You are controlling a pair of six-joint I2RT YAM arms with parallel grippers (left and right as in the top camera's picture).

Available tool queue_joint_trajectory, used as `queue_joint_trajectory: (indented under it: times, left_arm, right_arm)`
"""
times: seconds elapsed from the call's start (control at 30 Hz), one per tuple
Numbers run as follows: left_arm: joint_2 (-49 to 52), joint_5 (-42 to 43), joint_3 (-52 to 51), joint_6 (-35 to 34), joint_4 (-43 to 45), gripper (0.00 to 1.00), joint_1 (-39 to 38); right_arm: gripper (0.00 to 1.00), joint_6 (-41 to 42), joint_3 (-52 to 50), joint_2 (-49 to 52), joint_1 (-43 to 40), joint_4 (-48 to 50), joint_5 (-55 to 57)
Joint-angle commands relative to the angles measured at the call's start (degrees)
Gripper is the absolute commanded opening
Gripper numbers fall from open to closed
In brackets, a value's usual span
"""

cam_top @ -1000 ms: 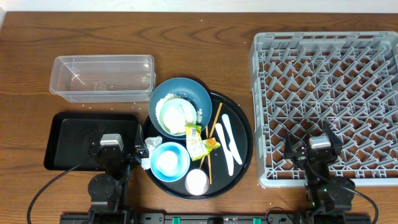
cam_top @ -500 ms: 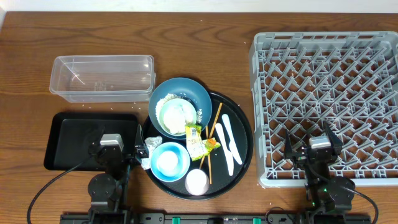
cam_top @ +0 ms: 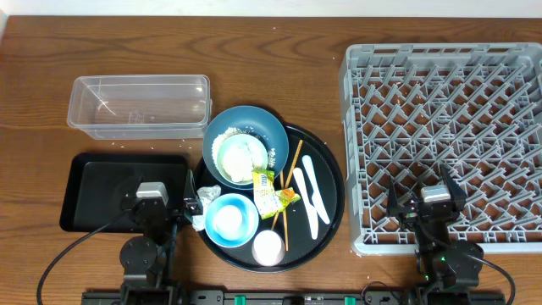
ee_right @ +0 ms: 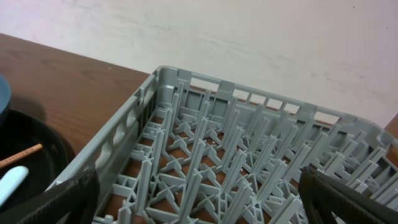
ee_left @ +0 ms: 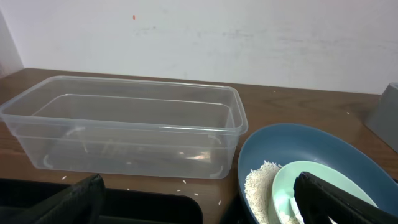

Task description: Sort waste into correct bins and load items into the dishwasher rack

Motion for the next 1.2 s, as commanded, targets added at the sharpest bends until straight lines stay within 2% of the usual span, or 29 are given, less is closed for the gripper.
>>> queue_joint_trajectory:
  times: [0.0, 0.57, 0.77, 0.97, 1.17]
  left_arm:
    - [-0.35, -0.31, -0.81, 0.28, -2.45, 0.98, 0.26]
    - [-0.35, -0.96, -0.81, 0.31, -2.47, 0.98, 0.26]
    - [-0.35, -0.92, -0.81, 0.00, -2.47, 0.98, 0.24]
    - [0.09, -0.92, 0.13, -6.71, -3.98, 0.98, 0.24]
    - [4.44, -0.92, 6.49, -6.69, -10.14, 0.98, 0.24]
  right_arm:
    - [0.99, 0.70, -0.09, -0.13, 0.90, -0.22, -0.33]
    - [0.99, 0.76, -0.09, -0.13, 0.90, -0.22, -0.52]
    - [0.99, 6.40, -0.07, -0.13, 0.90, -0.22, 0.33]
    - [0.99, 14.80, 0.81, -0.09, 0.90, -0.28, 2.36]
    - [0.99, 15.58, 3.87, 1.42, 0.90, -0.46, 2.34]
